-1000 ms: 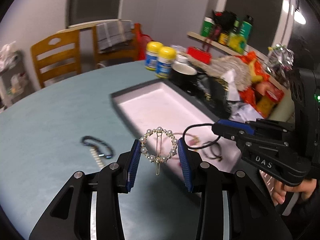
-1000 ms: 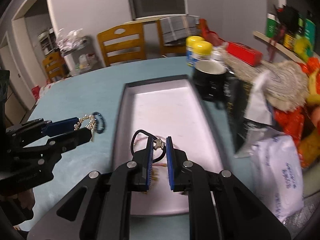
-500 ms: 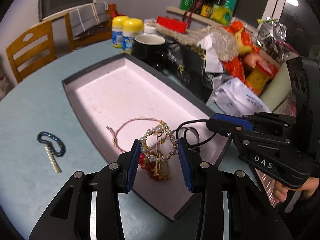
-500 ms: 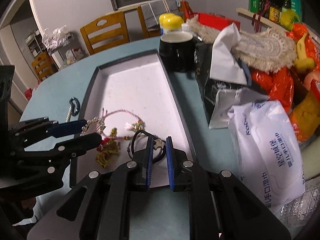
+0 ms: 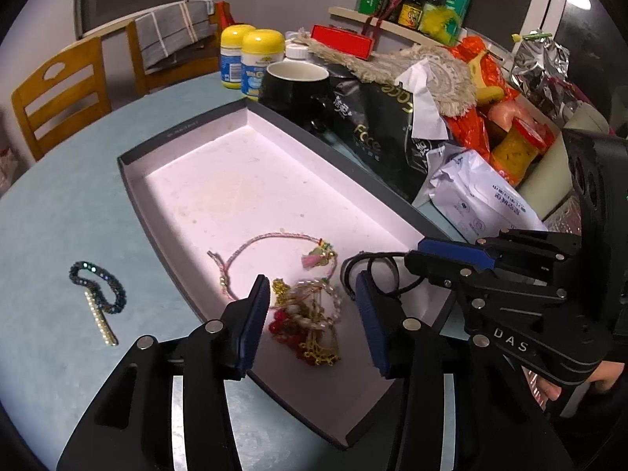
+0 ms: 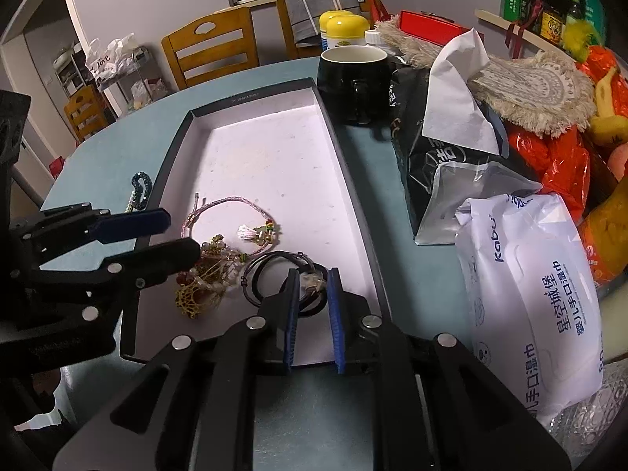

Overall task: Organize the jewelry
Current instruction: 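Carry pearl clip and star hair tie into the box and open both grippers, then grasp the pearl bar hair pin on the table with the left gripper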

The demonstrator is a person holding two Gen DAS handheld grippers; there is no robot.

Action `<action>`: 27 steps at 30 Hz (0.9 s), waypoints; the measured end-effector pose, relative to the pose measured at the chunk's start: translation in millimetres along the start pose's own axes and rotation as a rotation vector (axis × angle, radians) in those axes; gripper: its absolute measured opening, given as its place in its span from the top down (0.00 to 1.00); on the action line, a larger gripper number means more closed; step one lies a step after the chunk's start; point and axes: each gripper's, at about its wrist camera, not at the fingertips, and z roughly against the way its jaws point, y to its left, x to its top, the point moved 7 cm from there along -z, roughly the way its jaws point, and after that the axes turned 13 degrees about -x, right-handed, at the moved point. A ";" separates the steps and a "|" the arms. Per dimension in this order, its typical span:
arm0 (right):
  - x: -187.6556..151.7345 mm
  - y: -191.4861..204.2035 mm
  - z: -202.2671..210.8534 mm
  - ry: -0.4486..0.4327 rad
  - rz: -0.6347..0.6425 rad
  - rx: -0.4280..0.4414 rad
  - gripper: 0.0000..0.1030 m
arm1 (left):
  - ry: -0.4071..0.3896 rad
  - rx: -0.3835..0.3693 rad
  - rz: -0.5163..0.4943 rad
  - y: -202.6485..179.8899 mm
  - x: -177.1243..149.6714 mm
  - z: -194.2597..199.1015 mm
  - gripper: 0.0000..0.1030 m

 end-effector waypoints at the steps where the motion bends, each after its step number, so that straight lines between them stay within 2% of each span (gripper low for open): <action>1: 0.2 0.1 0.2 -0.002 0.001 -0.001 0.77 | -0.005 0.000 0.001 0.4 1.0 1.4 0.53; 5: 1.5 4.2 5.6 -0.022 0.003 0.003 0.75 | -0.057 0.009 0.008 4.8 6.3 14.5 0.53; 8: 2.4 7.7 8.5 -0.032 0.011 0.009 0.75 | -0.122 0.046 0.021 15.7 11.8 33.2 0.53; 12: 2.7 13.4 8.9 -0.032 0.024 0.018 0.74 | -0.182 0.158 0.073 49.0 10.3 57.0 0.53; 15: 3.0 17.4 9.7 -0.032 0.034 0.022 0.74 | -0.178 0.254 0.141 80.6 -0.5 64.0 0.53; 19: 4.4 22.6 11.3 -0.035 0.051 0.029 0.74 | -0.142 0.339 0.201 113.6 -19.9 61.2 0.53; 27: 6.1 23.2 9.7 -0.032 0.057 0.031 0.73 | -0.093 0.366 0.261 136.5 -36.6 41.9 0.54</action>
